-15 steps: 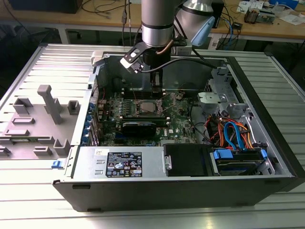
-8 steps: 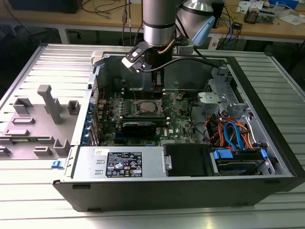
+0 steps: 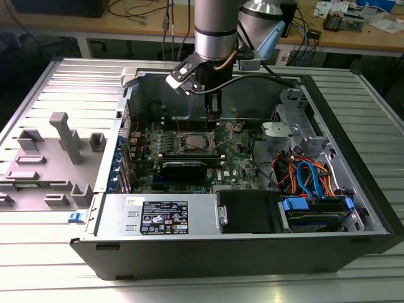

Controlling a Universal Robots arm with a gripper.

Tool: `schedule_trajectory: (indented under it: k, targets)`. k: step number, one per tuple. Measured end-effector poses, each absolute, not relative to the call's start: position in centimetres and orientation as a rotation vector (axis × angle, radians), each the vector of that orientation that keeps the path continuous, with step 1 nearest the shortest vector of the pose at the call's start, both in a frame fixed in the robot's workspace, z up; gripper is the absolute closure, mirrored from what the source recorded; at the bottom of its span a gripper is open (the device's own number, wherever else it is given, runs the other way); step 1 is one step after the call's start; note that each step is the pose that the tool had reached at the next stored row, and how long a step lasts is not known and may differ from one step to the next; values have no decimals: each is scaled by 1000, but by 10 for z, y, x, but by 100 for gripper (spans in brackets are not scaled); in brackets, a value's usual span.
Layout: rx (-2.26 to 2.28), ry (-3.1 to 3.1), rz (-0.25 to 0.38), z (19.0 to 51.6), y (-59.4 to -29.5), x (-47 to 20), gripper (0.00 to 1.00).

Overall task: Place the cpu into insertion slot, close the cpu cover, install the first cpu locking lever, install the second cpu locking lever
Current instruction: 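Close the cpu cover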

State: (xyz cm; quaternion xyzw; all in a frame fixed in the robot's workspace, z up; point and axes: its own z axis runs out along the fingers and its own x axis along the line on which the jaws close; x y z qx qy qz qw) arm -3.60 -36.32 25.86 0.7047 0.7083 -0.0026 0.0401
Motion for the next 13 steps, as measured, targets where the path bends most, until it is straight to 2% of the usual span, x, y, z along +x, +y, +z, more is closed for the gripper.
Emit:
schedule_trajectory:
  k: [13]
  targets:
    - [2117, 2212, -7, 258, -363, -18, 89]
